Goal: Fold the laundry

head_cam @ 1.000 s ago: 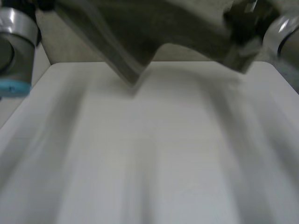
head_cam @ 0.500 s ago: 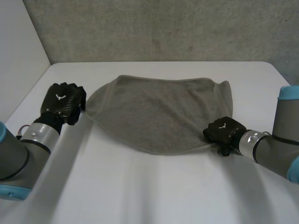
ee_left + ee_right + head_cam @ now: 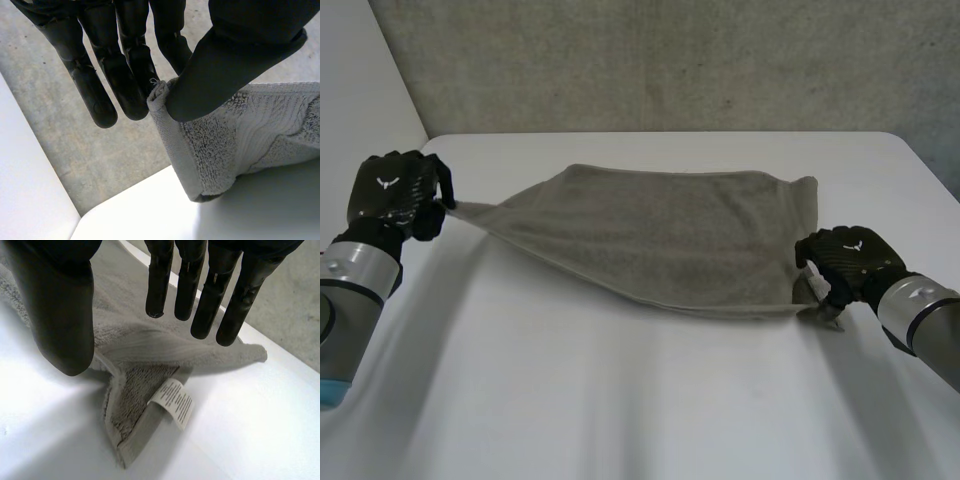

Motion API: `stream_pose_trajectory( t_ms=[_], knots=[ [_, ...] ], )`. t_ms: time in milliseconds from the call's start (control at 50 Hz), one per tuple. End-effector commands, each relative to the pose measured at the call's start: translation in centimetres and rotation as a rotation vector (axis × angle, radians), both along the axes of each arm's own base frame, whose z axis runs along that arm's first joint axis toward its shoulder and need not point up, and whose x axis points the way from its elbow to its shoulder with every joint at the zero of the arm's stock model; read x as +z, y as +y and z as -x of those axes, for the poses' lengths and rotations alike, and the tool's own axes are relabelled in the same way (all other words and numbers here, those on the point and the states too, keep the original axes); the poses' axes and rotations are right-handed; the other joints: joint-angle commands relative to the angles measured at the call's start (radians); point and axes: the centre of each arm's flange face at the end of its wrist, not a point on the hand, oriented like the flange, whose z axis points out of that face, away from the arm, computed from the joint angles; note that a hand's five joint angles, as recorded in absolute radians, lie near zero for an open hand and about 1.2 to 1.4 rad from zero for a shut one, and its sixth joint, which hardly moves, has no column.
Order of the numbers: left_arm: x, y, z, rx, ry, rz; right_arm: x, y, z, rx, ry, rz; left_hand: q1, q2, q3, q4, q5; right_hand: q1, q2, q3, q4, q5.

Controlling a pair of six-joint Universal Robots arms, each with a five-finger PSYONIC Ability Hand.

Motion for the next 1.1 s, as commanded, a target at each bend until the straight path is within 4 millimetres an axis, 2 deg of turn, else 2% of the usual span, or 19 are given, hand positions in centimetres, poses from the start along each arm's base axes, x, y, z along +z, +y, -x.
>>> stream_pose_trajectory(
  t_ms=[20, 200, 340, 620, 640, 660, 680, 700, 740, 840, 880, 900, 940, 960, 980, 1000, 1040, 1060, 1100],
  knots=[
    [0.1, -0.1, -0.4, 0.008, 0.026, -0.006, -1.1, 0.3, 0.5, -0.037, -0.036, -0.096, 0.238, 0.179, 0.18, 0.178, 0.191, -0.042, -0.054, -0.053, -0.053, -0.017],
    [0.0, 0.0, -0.4, 0.008, 0.026, -0.009, -1.9, 0.3, 0.5, -0.057, -0.078, -0.148, 0.238, 0.179, 0.18, 0.178, 0.191, -0.004, -0.016, -0.014, -0.015, 0.021],
    [0.1, -0.1, -0.5, 0.008, 0.025, -0.006, -3.4, 0.0, 0.5, -0.053, -0.081, -0.192, 0.238, 0.179, 0.18, 0.178, 0.191, 0.075, 0.063, 0.065, 0.064, 0.1],
    [-0.1, 0.1, -0.5, 0.006, 0.025, -0.014, -3.9, -1.0, 0.2, -0.052, -0.109, -0.135, 0.238, 0.179, 0.18, 0.178, 0.191, 0.266, 0.254, 0.256, 0.255, 0.291],
    [-0.1, 0.1, -0.5, 0.006, 0.025, -0.014, -3.8, -1.2, 0.2, -0.052, -0.111, -0.124, 0.238, 0.179, 0.18, 0.178, 0.191, 0.359, 0.347, 0.349, 0.348, 0.384],
    [-0.1, 0.1, -0.5, 0.006, 0.025, -0.014, -3.8, -1.4, 0.2, -0.052, -0.113, -0.113, 0.238, 0.179, 0.18, 0.178, 0.191, 0.587, 0.575, 0.576, 0.576, 0.612],
    [-0.1, 0.1, -0.5, 0.006, 0.025, -0.014, -3.8, -1.4, 0.2, -0.052, -0.113, -0.113, 0.238, 0.179, 0.18, 0.178, 0.191, 0.589, 0.577, 0.579, 0.578, 0.614],
    [-0.1, 0.1, -0.4, 0.004, 0.023, -0.015, -3.7, -1.6, 0.1, -0.051, -0.114, -0.102, 0.238, 0.179, 0.18, 0.178, 0.191, 0.835, 0.823, 0.825, 0.824, 0.86],
    [-0.1, 0.1, -0.4, 0.004, 0.025, -0.015, -3.4, -2.0, 0.3, -0.059, -0.115, -0.082, 0.238, 0.179, 0.18, 0.178, 0.191, 0.838, 0.826, 0.827, 0.827, 0.863],
    [-0.1, 0.4, -0.4, 0.003, 0.021, -0.017, -1.3, -3.1, 1.3, -0.094, -0.126, 0.001, 0.238, 0.179, 0.18, 0.178, 0.191, 0.838, 0.826, 0.827, 0.827, 0.863],
    [0.7, 0.9, -0.5, 0.003, 0.021, 0.009, 1.2, -3.9, 3.3, -0.14, -0.133, 0.076, 0.238, 0.179, 0.18, 0.178, 0.191, 0.838, 0.826, 0.827, 0.827, 0.863],
    [0.7, 0.9, -0.5, 0.003, 0.021, 0.009, 1.2, -3.9, 3.3, -0.14, -0.133, 0.077, 0.238, 0.179, 0.18, 0.178, 0.191, 0.838, 0.826, 0.827, 0.827, 0.863],
    [1.4, 1.1, -0.5, 0.003, 0.02, 0.028, 4.4, -4.1, 4.6, -0.169, -0.127, 0.176, 0.238, 0.179, 0.18, 0.178, 0.191, 0.838, 0.826, 0.827, 0.827, 0.863],
    [2.2, 1.3, -0.5, 0.003, 0.021, 0.052, 4.4, -4.1, 4.6, -0.17, -0.127, 0.177, 0.238, 0.179, 0.18, 0.178, 0.191, 0.838, 0.826, 0.827, 0.827, 0.863],
    [3.4, 1.7, -0.5, 0.001, 0.022, 0.087, 6.7, -3.9, 4.9, -0.176, -0.128, 0.246, 0.238, 0.179, 0.18, 0.178, 0.191, 0.838, 0.826, 0.827, 0.827, 0.863],
    [3.4, 1.7, -0.5, 0.001, 0.022, 0.088, 6.7, -3.9, 4.9, -0.176, -0.128, 0.247, 0.238, 0.179, 0.18, 0.178, 0.191, 0.838, 0.826, 0.827, 0.827, 0.863],
    [6.4, 2.5, -0.5, -0.001, 0.029, 0.178, 11.6, -2.9, 5.5, -0.176, -0.126, 0.397, 0.238, 0.179, 0.18, 0.178, 0.191, 0.838, 0.826, 0.827, 0.827, 0.863],
    [6.4, 2.5, -0.5, -0.001, 0.029, 0.179, 11.7, -2.9, 5.5, -0.176, -0.126, 0.398, 0.238, 0.179, 0.18, 0.178, 0.191, 0.838, 0.826, 0.827, 0.827, 0.863],
    [9.3, 3.6, -0.5, -0.002, 0.031, 0.251, 15.7, -1.5, 5.9, -0.158, -0.113, 0.492, 0.238, 0.179, 0.18, 0.178, 0.191, 0.838, 0.826, 0.827, 0.827, 0.863]
  ],
)
